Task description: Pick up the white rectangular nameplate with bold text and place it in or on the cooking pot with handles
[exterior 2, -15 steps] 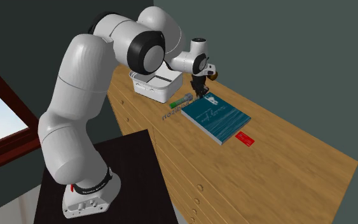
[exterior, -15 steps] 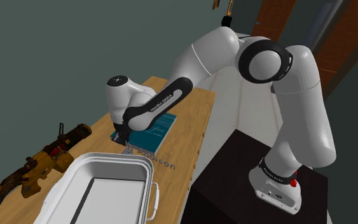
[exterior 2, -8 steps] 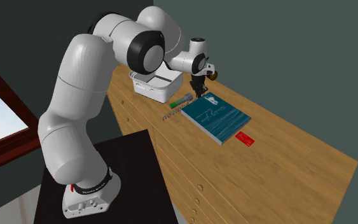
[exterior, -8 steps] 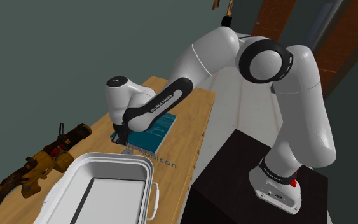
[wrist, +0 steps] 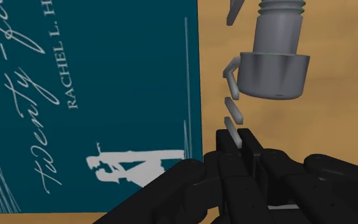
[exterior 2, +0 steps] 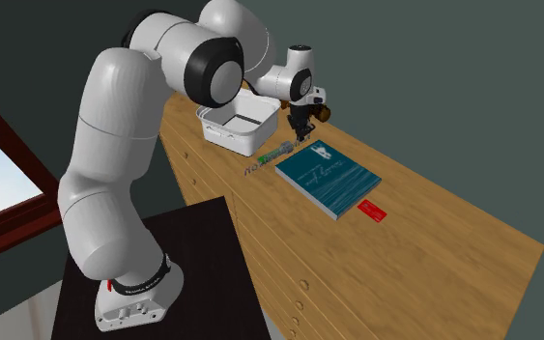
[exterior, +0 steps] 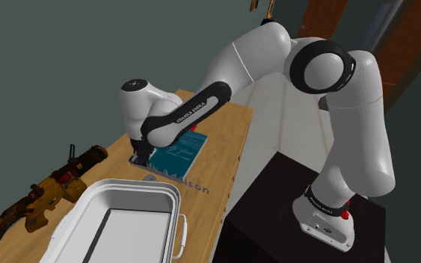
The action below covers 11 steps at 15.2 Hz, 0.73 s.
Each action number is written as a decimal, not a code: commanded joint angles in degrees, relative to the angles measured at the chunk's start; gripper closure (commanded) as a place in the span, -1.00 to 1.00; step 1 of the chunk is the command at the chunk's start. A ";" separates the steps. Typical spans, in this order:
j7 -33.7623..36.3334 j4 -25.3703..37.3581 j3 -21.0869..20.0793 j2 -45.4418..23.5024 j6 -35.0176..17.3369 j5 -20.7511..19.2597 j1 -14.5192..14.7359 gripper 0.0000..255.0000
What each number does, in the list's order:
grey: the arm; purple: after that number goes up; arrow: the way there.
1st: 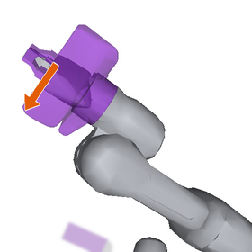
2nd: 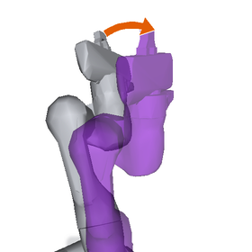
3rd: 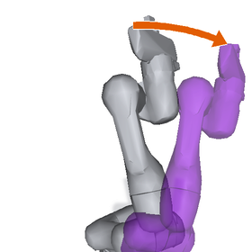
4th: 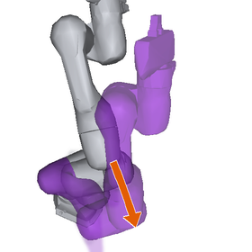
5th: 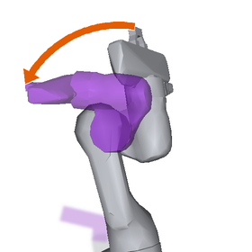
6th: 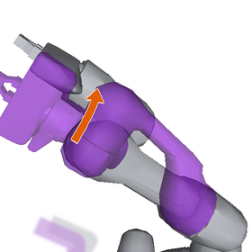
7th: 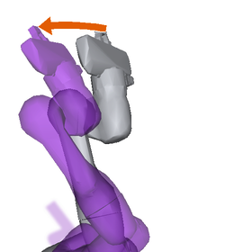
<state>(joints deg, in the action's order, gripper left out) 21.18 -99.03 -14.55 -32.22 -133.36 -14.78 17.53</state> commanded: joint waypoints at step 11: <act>-1.66 2.08 -1.22 4.96 6.90 2.06 -0.79 1.00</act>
<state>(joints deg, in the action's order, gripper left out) 19.67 -97.16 -15.67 -27.66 -127.10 -12.90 16.80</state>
